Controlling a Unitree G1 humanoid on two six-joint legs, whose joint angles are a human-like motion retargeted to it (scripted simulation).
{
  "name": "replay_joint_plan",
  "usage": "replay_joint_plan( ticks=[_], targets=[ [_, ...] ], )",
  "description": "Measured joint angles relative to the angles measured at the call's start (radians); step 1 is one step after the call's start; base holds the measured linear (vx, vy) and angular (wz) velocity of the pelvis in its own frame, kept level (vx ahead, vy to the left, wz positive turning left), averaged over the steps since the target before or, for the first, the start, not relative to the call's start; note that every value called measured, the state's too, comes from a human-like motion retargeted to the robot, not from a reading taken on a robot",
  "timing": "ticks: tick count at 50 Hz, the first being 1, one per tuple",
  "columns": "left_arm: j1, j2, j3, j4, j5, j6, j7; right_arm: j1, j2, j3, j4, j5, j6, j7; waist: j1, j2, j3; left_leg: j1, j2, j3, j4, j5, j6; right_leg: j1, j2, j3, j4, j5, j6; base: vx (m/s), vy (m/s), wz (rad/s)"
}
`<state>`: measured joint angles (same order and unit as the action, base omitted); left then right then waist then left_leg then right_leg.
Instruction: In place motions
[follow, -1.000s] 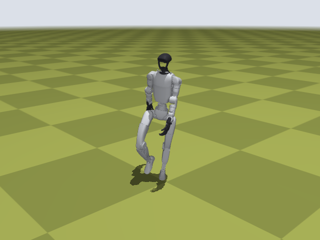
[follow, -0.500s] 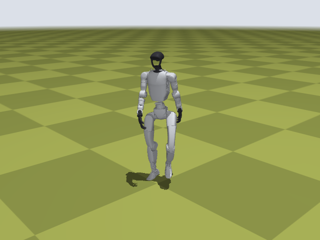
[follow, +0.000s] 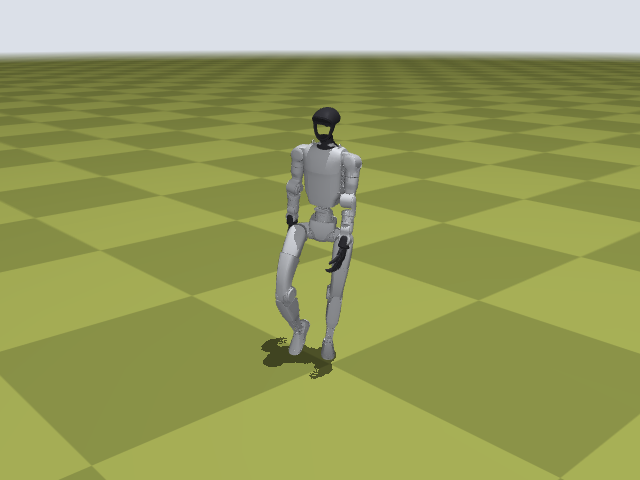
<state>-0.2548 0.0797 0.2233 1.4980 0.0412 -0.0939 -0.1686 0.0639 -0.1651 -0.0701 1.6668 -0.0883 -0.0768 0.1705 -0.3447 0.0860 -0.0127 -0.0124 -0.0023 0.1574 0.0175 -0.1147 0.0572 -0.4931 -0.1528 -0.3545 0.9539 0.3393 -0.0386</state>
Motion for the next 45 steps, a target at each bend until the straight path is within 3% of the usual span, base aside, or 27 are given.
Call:
replay_joint_plan(
  ticks=[4, 8, 12, 17, 20, 22, 23, 25, 26, 27, 28, 30, 32, 34, 37, 40, 45],
  targets=[
    [-0.115, 0.001, -0.012, -0.075, -0.019, -0.006, -0.012, 0.123, -0.057, -0.05, 0.033, 0.084, 0.078, -0.022, -0.086, 0.038, 0.025, -0.027, 0.004, -0.051, 0.003, 0.013, 0.025, -0.155, -0.077, -0.008, 0.228, -0.136, -0.033, 0.02, -0.02, 0.59],
    [-0.143, -0.028, -0.016, -0.117, -0.049, -0.042, 0.014, 0.241, -0.073, -0.109, 0.033, 0.139, 0.105, -0.096, -0.094, 0.056, 0.006, -0.04, 0.023, -0.062, 0.01, 0.014, 0.023, -0.223, -0.05, 0.014, 0.288, -0.143, -0.005, 0.14, -0.08, 0.06],
    [-0.12, -0.018, -0.021, -0.146, -0.055, -0.049, -0.017, 0.278, -0.06, -0.138, 0.033, 0.17, 0.082, -0.105, -0.079, 0.041, -0.002, -0.017, 0.02, -0.04, 0.001, 0.009, 0.019, -0.157, -0.05, -0.014, 0.231, -0.142, 0.001, 0.06, -0.03, -0.27],
    [-0.027, -0.009, -0.02, -0.066, -0.001, -0.033, 0.007, 0.242, -0.035, -0.098, 0.033, 0.182, 0.091, -0.072, 0.004, 0.023, -0.031, 0.025, 0.022, 0.024, -0.009, -0.005, 0.0, 0.065, 0.042, -0.015, -0.072, -0.121, 0.026, 0.08, 0.05, -0.57],
    [0.076, -0.021, 0.016, 0.004, 0.028, 0.0, 0.012, 0.177, -0.016, -0.033, 0.033, 0.164, 0.092, -0.083, 0.028, 0.017, -0.077, 0.024, 0.012, 0.041, 0.013, -0.026, -0.011, 0.245, 0.091, -0.024, -0.388, -0.113, 0.086, 0.1, 0.1, -0.18],
    [0.172, -0.027, 0.059, 0.042, 0.036, 0.016, 0.013, 0.113, 0.004, 0.029, 0.033, 0.145, 0.095, -0.084, 0.03, 0.008, -0.1, 0.012, 0.004, 0.042, 0.065, -0.036, -0.014, 0.367, 0.119, -0.072, -0.585, -0.298, 0.086, 0.1, 0.15, 0.06],
    [0.225, -0.027, 0.086, 0.06, 0.036, 0.02, 0.013, 0.074, 0.017, 0.074, 0.033, 0.141, 0.099, -0.079, 0.038, -0.006, -0.11, 0.006, -0.004, 0.055, 0.105, -0.03, -0.018, 0.417, 0.116, -0.131, -0.665, -0.359, 0.056, 0.07, 0.2, -0.27],
    [0.33, -0.022, 0.147, 0.098, 0.025, 0.023, 0.013, -0.023, 0.048, 0.169, 0.033, 0.134, 0.11, -0.046, 0.067, -0.056, -0.147, -0.053, -0.027, 0.109, 0.247, 0.079, -0.031, 0.449, 0.083, -0.143, -0.794, -0.347, 0.019, -0.04, 0.25, -0.5],
    [0.36, -0.021, 0.181, 0.12, 0.012, 0.027, 0.019, -0.098, 0.065, 0.196, 0.033, 0.122, 0.11, -0.014, 0.078, -0.083, -0.156, -0.143, -0.02, 0.135, 0.39, 0.182, -0.033, 0.43, 0.055, -0.097, -0.798, -0.344, 0.025, -0.35, 0.3, -0.28],
    [0.385, -0.018, 0.215, 0.143, -0.004, 0.03, 0.029, -0.172, 0.082, 0.214, 0.024, 0.106, 0.105, 0.015, 0.088, -0.102, -0.152, -0.232, -0.003, 0.158, 0.531, 0.273, -0.014, 0.414, 0.032, -0.061, -0.797, -0.341, 0.033, -0.63, 0.31, 0.13],
    [0.401, -0.014, 0.246, 0.169, -0.023, 0.026, 0.047, -0.243, 0.099, 0.213, -0.005, 0.085, 0.091, 0.036, 0.094, -0.109, -0.121, -0.319, 0.031, 0.174, 0.67, 0.343, 0.046, 0.405, 0.02, -0.046, -0.785, -0.339, 0.042, -0.66, 0.26, 0.11],
    [0.43, -0.009, 0.309, 0.199, -0.081, 0.016, 0.073, -0.364, 0.13, 0.234, -0.117, 0.053, 0.068, 0.064, 0.13, -0.121, -0.036, -0.486, 0.033, 0.115, 0.924, 0.311, 0.098, 0.415, 0.013, -0.037, -0.782, -0.321, 0.037, -0.58, 0.18, -0.3],
    [0.468, -0.005, 0.334, 0.202, -0.118, 0.036, 0.053, -0.463, 0.138, 0.249, -0.237, 0.031, 0.05, 0.094, 0.165, -0.142, 0.023, -0.619, 0.114, 0.206, 1.162, 0.2, 0.159, 0.431, 0.029, -0.034, -0.792, -0.318, 0.0, -0.39, 0.09, -0.52],
    [0.51, -0.009, 0.354, 0.202, -0.096, 0.073, 0.048, -0.518, 0.149, 0.238, -0.347, 0.011, 0.027, 0.079, 0.223, -0.161, 0.05, -0.761, 0.15, 0.235, 1.339, 0.135, 0.18, 0.424, 0.033, 0.015, -0.788, -0.314, -0.02, -0.19, 0.02, -0.63],
    [0.573, -0.009, 0.392, 0.202, -0.064, 0.081, 0.059, -0.563, 0.17, 0.213, -0.455, 0.02, -0.033, 0.031, 0.284, -0.192, 0.039, -0.96, 0.113, 0.225, 1.493, 0.098, 0.149, 0.408, 0.023, 0.027, -0.787, -0.311, -0.04, -0.03, -0.09, -0.42],
    [0.603, -0.014, 0.43, 0.202, -0.078, 0.065, 0.037, -0.603, 0.167, 0.221, -0.505, 0.066, -0.074, 0.035, 0.333, -0.226, 0.019, -1.043, 0.1, 0.246, 1.515, 0.085, 0.114, 0.366, -0.007, 0.056, -0.775, -0.308, -0.049, -0.06, -0.09, -0.41],
    [0.568, -0.006, 0.45, 0.202, -0.128, 0.076, 0.039, -0.584, 0.165, 0.221, -0.513, 0.028, -0.068, 0.069, 0.309, -0.211, 0.016, -0.905, 0.094, 0.21, 1.396, 0.082, 0.131, 0.397, 0.003, 0.047, -0.782, -0.318, -0.036, 0.07, -0.08, 0.28]
  ],
)
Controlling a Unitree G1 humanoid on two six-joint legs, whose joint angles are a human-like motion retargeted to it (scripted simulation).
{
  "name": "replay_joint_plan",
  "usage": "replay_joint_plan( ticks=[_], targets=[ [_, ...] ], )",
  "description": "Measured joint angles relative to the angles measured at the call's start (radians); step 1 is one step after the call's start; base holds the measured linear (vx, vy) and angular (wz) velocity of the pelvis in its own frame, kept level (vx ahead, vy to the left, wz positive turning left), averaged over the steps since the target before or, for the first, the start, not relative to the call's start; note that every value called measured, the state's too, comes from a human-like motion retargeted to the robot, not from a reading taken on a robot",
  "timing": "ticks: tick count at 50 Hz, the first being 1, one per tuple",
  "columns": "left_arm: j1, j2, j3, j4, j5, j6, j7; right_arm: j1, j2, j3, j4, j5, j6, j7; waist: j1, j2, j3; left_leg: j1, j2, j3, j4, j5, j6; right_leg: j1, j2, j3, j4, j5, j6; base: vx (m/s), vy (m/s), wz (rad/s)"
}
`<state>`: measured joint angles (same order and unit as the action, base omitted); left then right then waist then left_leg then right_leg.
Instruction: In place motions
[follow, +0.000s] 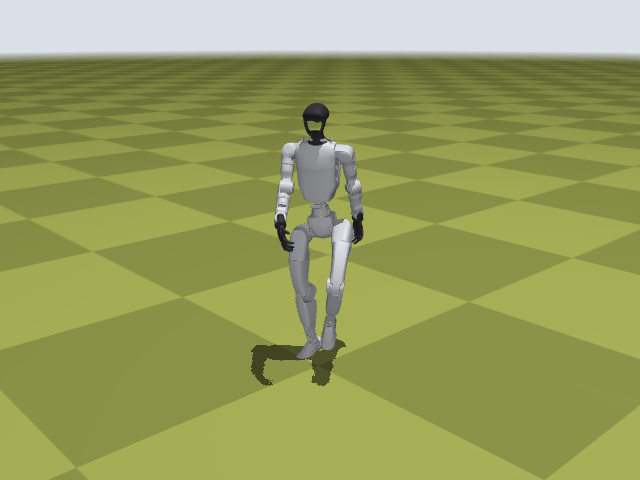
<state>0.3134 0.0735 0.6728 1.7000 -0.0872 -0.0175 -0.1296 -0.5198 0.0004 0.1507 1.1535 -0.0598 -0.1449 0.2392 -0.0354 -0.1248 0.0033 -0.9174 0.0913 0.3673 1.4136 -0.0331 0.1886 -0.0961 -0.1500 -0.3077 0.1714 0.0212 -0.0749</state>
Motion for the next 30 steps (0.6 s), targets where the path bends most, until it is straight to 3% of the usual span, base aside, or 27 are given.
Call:
replay_joint_plan(
  ticks=[4, 8, 10, 12, 13, 15, 17, 19, 23, 26, 30],
  targets=[
    [-0.048, -0.002, -0.034, -0.038, 0.008, -0.006, -0.016, 0.101, -0.008, 0.029, 0.082, -0.017, 0.009, 0.011, -0.036, 0.024, -0.038, 0.284, -0.065, -0.071, -0.328, 0.047, -0.072, 0.043, 0.006, -0.037, -0.025, -0.005, 0.032, 0.25, -0.08, 0.23],
    [-0.105, -0.002, -0.109, -0.07, 0.024, -0.03, 0.0, 0.268, -0.025, 0.045, 0.205, -0.074, 0.034, 0.025, -0.09, 0.077, -0.094, 0.645, -0.124, -0.163, -0.878, 0.156, -0.159, 0.059, 0.045, -0.096, -0.004, -0.034, 0.051, 0.32, -0.2, 0.12],
    [-0.156, 0.008, -0.172, -0.065, 0.037, -0.04, 0.026, 0.366, -0.047, 0.029, 0.3, -0.114, 0.05, 0.021, -0.125, 0.118, -0.107, 0.843, -0.121, -0.157, -1.173, -0.048, -0.164, 0.059, 0.086, -0.132, 0.049, -0.059, 0.045, 0.37, -0.28, 0.33],
    [-0.216, 0.011, -0.244, -0.049, 0.052, -0.038, 0.038, 0.45, -0.089, -0.021, 0.416, -0.166, 0.08, 0.013, -0.191, 0.164, -0.141, 0.93, -0.115, -0.098, -1.337, -0.126, -0.113, 0.028, 0.098, -0.196, 0.143, -0.02, 0.041, 0.34, -0.23, 0.96],
    [-0.256, 0.012, -0.277, -0.039, 0.057, -0.028, 0.034, 0.491, -0.113, -0.054, 0.468, -0.195, 0.108, 0.008, -0.241, 0.192, -0.167, 0.921, -0.129, -0.17, -1.392, -0.094, -0.099, -0.019, 0.081, -0.247, 0.231, 0.041, 0.036, 0.13, -0.22, 0.8],
    [-0.384, 0.024, -0.335, -0.032, 0.066, -0.007, 0.009, 0.538, -0.146, -0.136, 0.546, -0.2, 0.169, -0.018, -0.235, 0.213, -0.159, 0.861, -0.095, -0.179, -1.41, -0.058, -0.126, -0.231, -0.007, -0.194, 0.569, 0.192, 0.032, -0.27, -0.17, -0.04],
    [-0.485, 0.03, -0.384, -0.111, 0.073, -0.016, -0.02, 0.603, -0.188, -0.203, 0.547, -0.123, 0.204, -0.044, -0.283, 0.22, -0.059, 0.873, -0.098, -0.214, -1.418, -0.046, -0.108, -0.362, -0.027, -0.123, 0.789, 0.286, -0.008, -0.42, -0.07, 0.55],
    [-0.57, 0.044, -0.45, -0.196, 0.06, -0.022, -0.069, 0.676, -0.237, -0.248, 0.547, -0.025, 0.236, -0.045, -0.336, 0.234, -0.001, 0.888, -0.104, -0.248, -1.428, -0.038, -0.094, -0.458, -0.089, -0.121, 0.993, 0.208, -0.026, -0.19, -0.05, 0.85],
    [-0.656, 0.05, -0.424, -0.325, 0.125, -0.026, -0.079, 0.801, -0.27, -0.304, 0.547, 0.081, 0.276, -0.104, -0.447, 0.246, 0.005, 0.872, -0.114, -0.295, -1.439, -0.023, -0.085, -0.645, -0.139, -0.088, 1.232, 0.141, -0.018, 0.0, -0.07, 0.52],
    [-0.674, 0.017, -0.44, -0.386, 0.091, -0.078, -0.04, 0.874, -0.264, -0.367, 0.547, 0.102, 0.246, -0.145, -0.444, 0.264, -0.027, 0.848, -0.098, -0.296, -1.438, -0.022, -0.089, -0.724, -0.116, -0.077, 1.276, 0.129, 0.007, 0.07, -0.14, -0.04],
    [-0.684, -0.003, -0.458, -0.436, 0.023, -0.114, -0.065, 0.877, -0.244, -0.375, 0.547, 0.106, 0.251, -0.113, -0.433, 0.253, -0.028, 0.855, -0.093, -0.269, -1.435, -0.035, -0.092, -0.692, -0.127, -0.099, 1.23, 0.123, 0.007, -0.07, -0.09, -0.34]
  ],
)
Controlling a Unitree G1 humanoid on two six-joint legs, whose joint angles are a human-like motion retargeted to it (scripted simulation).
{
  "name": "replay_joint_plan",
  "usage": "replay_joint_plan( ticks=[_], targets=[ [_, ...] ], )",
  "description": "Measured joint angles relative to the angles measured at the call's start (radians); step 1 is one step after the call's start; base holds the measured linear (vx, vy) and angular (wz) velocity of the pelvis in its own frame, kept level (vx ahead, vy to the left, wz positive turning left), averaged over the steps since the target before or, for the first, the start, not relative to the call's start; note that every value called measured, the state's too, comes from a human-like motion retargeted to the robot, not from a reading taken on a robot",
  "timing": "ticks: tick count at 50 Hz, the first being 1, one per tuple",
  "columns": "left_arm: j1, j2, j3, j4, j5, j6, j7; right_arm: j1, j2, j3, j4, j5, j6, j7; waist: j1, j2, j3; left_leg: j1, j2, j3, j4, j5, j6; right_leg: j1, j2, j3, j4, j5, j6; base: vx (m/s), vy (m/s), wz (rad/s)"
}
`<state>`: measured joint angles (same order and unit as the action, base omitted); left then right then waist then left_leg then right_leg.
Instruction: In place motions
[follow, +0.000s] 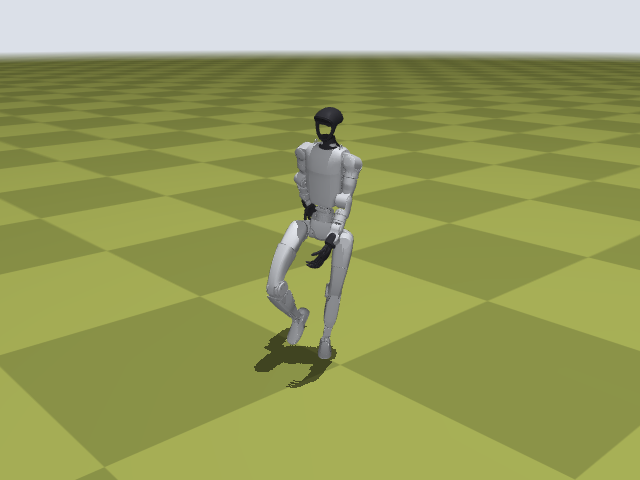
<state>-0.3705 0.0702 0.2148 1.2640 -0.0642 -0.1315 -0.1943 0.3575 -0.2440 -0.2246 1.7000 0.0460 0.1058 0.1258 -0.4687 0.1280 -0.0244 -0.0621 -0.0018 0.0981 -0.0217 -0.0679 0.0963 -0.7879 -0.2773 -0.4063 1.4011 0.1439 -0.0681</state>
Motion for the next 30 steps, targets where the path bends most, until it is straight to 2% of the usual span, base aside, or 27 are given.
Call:
replay_joint_plan(
  ticks=[3, 6, 8, 10, 12, 13, 15, 17, 18, 20, 22, 24, 26, 30],
  targets=[
    [0.028, -0.011, 0.005, 0.017, 0.031, 0.008, -0.026, -0.044, 0.013, 0.032, 0.0, -0.004, 0.0, 0.021, 0.039, -0.008, -0.009, 0.024, 0.001, 0.048, -0.006, -0.012, -0.01, 0.107, 0.034, 0.001, -0.146, -0.002, 0.006, 0.0, 0.03, -0.76],
    [0.091, -0.019, 0.007, 0.067, 0.078, 0.017, -0.021, -0.116, 0.037, 0.087, 0.0, -0.025, -0.017, 0.04, 0.085, -0.009, -0.026, 0.048, 0.01, 0.092, -0.006, -0.028, -0.026, 0.27, 0.11, 0.008, -0.395, 0.002, 0.017, 0.04, 0.05, -0.71],
    [0.152, -0.03, 0.016, 0.12, 0.108, 0.023, -0.004, -0.175, 0.059, 0.134, 0.0, -0.042, -0.033, 0.048, 0.114, -0.009, -0.046, 0.057, 0.015, 0.115, 0.007, -0.046, -0.037, 0.395, 0.175, 0.035, -0.615, 0.022, 0.045, 0.04, 0.07, -0.49],
    [0.227, -0.046, 0.038, 0.181, 0.134, 0.039, 0.011, -0.237, 0.081, 0.184, 0.0, -0.059, -0.055, 0.049, 0.135, -0.013, -0.071, 0.057, 0.005, 0.125, 0.038, -0.07, -0.041, 0.535, 0.215, 0.044, -0.867, 0.018, 0.114, 0.05, 0.11, -0.18],
    [0.315, -0.05, 0.075, 0.241, 0.158, 0.063, 0.022, -0.303, 0.105, 0.253, -0.018, -0.068, -0.073, 0.041, 0.158, -0.022, -0.082, 0.048, 0.005, 0.143, 0.105, -0.079, -0.046, 0.659, 0.246, 0.007, -1.056, -0.133, 0.101, -0.01, 0.17, -0.22],
    [0.364, -0.045, 0.1, 0.267, 0.168, 0.076, 0.026, -0.342, 0.121, 0.296, -0.025, -0.067, -0.078, 0.035, 0.175, -0.037, -0.082, 0.041, 0.005, 0.164, 0.159, -0.066, -0.048, 0.706, 0.242, -0.06, -1.129, -0.168, 0.055, -0.08, 0.19, -0.48],
    [0.459, -0.035, 0.141, 0.302, 0.171, 0.1, 0.036, -0.431, 0.152, 0.373, -0.045, -0.069, -0.081, 0.035, 0.219, -0.092, -0.096, -0.041, 0.0, 0.225, 0.356, 0.075, -0.056, 0.732, 0.194, -0.046, -1.221, -0.151, 0.05, -0.21, 0.16, -0.39],
    [0.515, -0.017, 0.184, 0.324, 0.155, 0.104, 0.049, -0.552, 0.181, 0.407, -0.107, -0.086, -0.076, 0.053, 0.241, -0.136, -0.059, -0.221, 0.043, 0.237, 0.665, 0.239, -0.009, 0.719, 0.162, 0.025, -1.221, -0.152, 0.071, -0.61, 0.12, 0.09],
    [0.535, -0.008, 0.21, 0.335, 0.14, 0.097, 0.061, -0.605, 0.194, 0.411, -0.159, -0.1, -0.082, 0.063, 0.271, -0.149, -0.019, -0.309, 0.063, 0.229, 0.802, 0.278, 0.048, 0.722, 0.153, 0.044, -1.216, -0.148, 0.075, -0.6, 0.07, -0.25],
    [0.577, 0.005, 0.262, 0.352, 0.107, 0.087, 0.065, -0.706, 0.209, 0.42, -0.272, -0.11, -0.1, 0.099, 0.32, -0.175, 0.051, -0.476, 0.083, 0.218, 1.101, 0.191, 0.087, 0.731, 0.142, 0.03, -1.218, -0.131, 0.053, -0.43, 0.02, -0.43],
    [0.626, 0.018, 0.296, 0.395, 0.106, 0.092, 0.046, -0.769, 0.226, 0.398, -0.382, -0.116, -0.117, 0.098, 0.375, -0.196, 0.094, -0.629, 0.145, 0.242, 1.34, 0.123, 0.127, 0.748, 0.162, 0.076, -1.222, -0.131, 0.025, -0.19, -0.05, -0.27],
    [0.674, 0.025, 0.327, 0.436, 0.122, 0.109, 0.053, -0.818, 0.246, 0.364, -0.476, -0.115, -0.149, 0.074, 0.43, -0.218, 0.102, -0.791, 0.151, 0.258, 1.508, 0.066, 0.154, 0.743, 0.153, 0.082, -1.221, -0.132, 0.007, -0.09, -0.06, -0.26],
    [0.74, 0.029, 0.353, 0.436, 0.129, 0.132, 0.069, -0.852, 0.258, 0.361, -0.563, -0.089, -0.184, 0.08, 0.476, -0.249, 0.092, -0.926, 0.135, 0.273, 1.602, 0.037, 0.147, 0.72, 0.14, 0.107, -1.217, -0.127, -0.003, 0.0, -0.12, -0.43],
    [0.822, 0.016, 0.411, 0.436, 0.122, 0.158, 0.088, -0.91, 0.26, 0.387, -0.663, -0.092, -0.216, 0.114, 0.508, -0.287, 0.071, -0.989, 0.127, 0.312, 1.582, 0.028, 0.116, 0.692, 0.115, 0.125, -1.209, -0.126, -0.014, 0.0, -0.08, -0.22]
  ],
)
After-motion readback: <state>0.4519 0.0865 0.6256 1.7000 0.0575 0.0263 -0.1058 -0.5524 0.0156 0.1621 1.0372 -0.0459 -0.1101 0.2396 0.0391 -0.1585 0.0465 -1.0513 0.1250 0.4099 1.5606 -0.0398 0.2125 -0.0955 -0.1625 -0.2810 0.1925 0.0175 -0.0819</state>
